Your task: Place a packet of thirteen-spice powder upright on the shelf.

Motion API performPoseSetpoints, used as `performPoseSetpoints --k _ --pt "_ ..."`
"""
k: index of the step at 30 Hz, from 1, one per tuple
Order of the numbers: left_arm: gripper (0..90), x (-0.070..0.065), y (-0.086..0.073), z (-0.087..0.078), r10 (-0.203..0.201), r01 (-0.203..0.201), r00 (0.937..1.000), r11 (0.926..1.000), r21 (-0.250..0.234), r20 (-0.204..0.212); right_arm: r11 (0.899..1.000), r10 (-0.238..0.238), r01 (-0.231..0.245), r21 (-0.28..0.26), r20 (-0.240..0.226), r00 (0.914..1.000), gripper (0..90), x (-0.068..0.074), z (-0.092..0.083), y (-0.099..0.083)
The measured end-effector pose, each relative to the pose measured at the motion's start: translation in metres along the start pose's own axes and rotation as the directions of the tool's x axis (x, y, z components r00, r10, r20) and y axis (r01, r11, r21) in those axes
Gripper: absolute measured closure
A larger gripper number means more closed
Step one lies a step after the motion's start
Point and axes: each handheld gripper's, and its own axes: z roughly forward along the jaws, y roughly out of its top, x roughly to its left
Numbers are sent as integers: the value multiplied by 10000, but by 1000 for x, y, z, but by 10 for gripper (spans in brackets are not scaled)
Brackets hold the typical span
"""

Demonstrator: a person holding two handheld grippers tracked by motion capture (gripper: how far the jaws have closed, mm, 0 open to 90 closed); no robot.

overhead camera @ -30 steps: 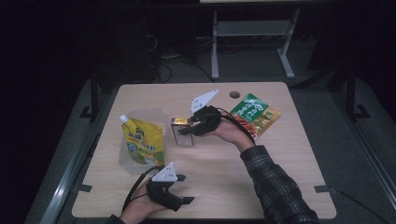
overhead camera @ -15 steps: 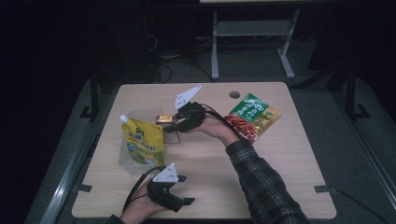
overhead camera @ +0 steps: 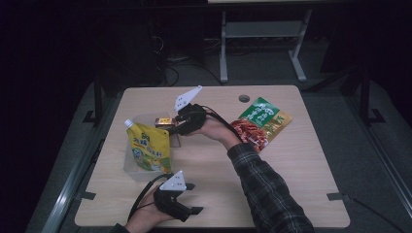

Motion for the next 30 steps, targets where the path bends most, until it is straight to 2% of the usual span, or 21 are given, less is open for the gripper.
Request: performPoseSetpoints --k 14,24,30 --pt "189 -1 0 2 57 -57 9999 10000 20 101 9997 126 -131 -210 -211 9997 671 -3 16 3" --pt "190 -2 1 2 76 -77 9999 10000 22 111 9993 -54 37 -368 -483 9988 671 -2 24 6" --pt "190 -2 1 2 98 -98 9999 10000 15 121 9993 -302 294 -223 -354 9989 671 -5 28 11"
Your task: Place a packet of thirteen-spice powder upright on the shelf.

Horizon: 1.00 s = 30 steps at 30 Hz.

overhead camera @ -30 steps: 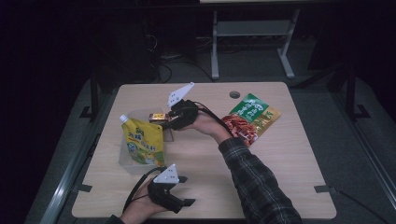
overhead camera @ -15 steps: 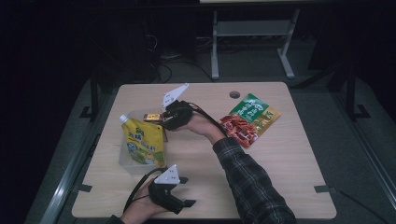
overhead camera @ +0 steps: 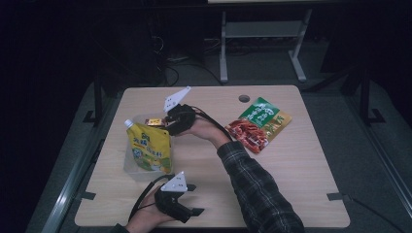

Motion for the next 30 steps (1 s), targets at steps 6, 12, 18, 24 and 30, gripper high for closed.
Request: performPoseSetpoints --k 6,12,18,24,30 --pt "190 0 0 0 49 -49 10000 10000 17 3 9998 -142 143 129 -94 9999 671 1 1 3" --pt "190 0 0 1 51 -51 10000 10000 51 28 9993 -227 231 308 -130 9997 671 4 -6 0" --pt "191 0 0 2 -29 29 10000 10000 84 40 9993 4 -1 368 -89 10000 671 1 -13 -11" --pt "191 -1 0 3 12 -12 10000 9999 109 52 9996 146 -143 249 -155 9998 671 -1 -6 -12" --pt "191 -1 0 2 47 -48 10000 9999 135 86 9998 134 -131 129 -223 9997 672 0 9 -7"
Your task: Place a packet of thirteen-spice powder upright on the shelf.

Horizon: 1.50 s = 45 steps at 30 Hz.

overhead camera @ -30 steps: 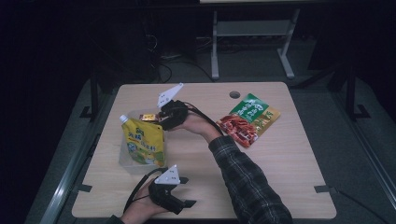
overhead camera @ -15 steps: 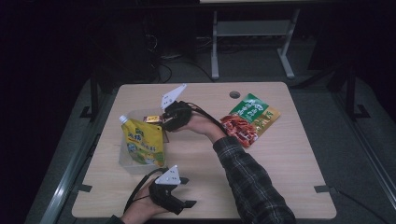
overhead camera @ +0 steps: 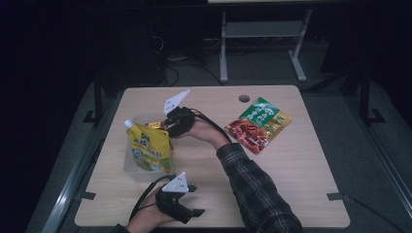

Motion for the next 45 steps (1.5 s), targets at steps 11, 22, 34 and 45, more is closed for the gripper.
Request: performPoseSetpoints --k 11,22,34,45 --pt "191 0 1 3 209 -209 9998 9997 105 68 10000 -49 48 -60 -200 9998 671 -1 24 2" --pt "191 -1 1 4 188 -189 9998 9997 148 107 9998 -44 45 196 -21 10000 631 3 39 -22" --pt "189 0 1 3 193 -195 9998 9997 173 67 9973 682 -700 203 778 9946 424 9 0 -29" --pt "187 -1 1 4 72 -73 9999 9999 115 96 9894 1316 -1398 383 1663 9772 359 17 -53 -51"
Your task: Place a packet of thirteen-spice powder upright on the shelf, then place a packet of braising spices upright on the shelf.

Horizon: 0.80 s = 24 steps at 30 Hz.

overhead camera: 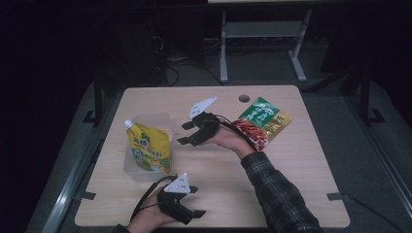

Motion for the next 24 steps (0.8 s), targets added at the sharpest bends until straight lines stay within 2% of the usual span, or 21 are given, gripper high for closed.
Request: performPoseSetpoints --k 4,7,9,11,12,14,16,19,21,23,24 --pt "187 0 0 0 -13 13 10000 10000 -6 -37 9994 316 -324 146 545 9980 346 -6 -14 -9" --pt "187 -1 0 0 -3 2 10000 10000 -31 -76 9972 702 -723 175 1006 9924 354 -14 -23 -15" --pt "186 -1 -1 -1 -76 76 9999 9999 -87 -75 9952 941 -972 135 1480 9845 382 -22 -31 -21" --pt "187 0 -1 -2 -138 137 9999 9999 -103 -86 9890 1412 -1469 156 1915 9713 444 -29 -37 -28" --pt "187 0 0 -2 -47 46 9999 9999 -120 -95 9855 1604 -1685 215 2091 9647 463 -31 -39 -30" --pt "187 0 0 -3 -58 57 9999 9999 -151 -91 9768 2003 -2131 228 2565 9455 519 -40 -46 -38" --pt "187 -1 -1 -2 -175 174 9998 9997 -170 -66 9725 2130 -2315 249 3071 9275 572 -47 -53 -46" --pt "187 -1 -1 -2 -129 127 9999 9998 -167 -73 9635 2419 -2670 198 3633 8997 649 -57 -62 -56" --pt "187 -1 0 -2 -118 116 9999 9998 -176 -74 9552 2686 -2959 67 4001 8762 719 -64 -70 -65" --pt "187 -1 0 -2 -56 55 10000 9999 -159 -74 9467 2850 -3220 57 4508 8459 769 -72 -79 -75" --pt "187 -1 0 -2 -68 67 10000 9998 -163 -67 9433 2904 -3318 57 4696 8338 791 -75 -82 -80"
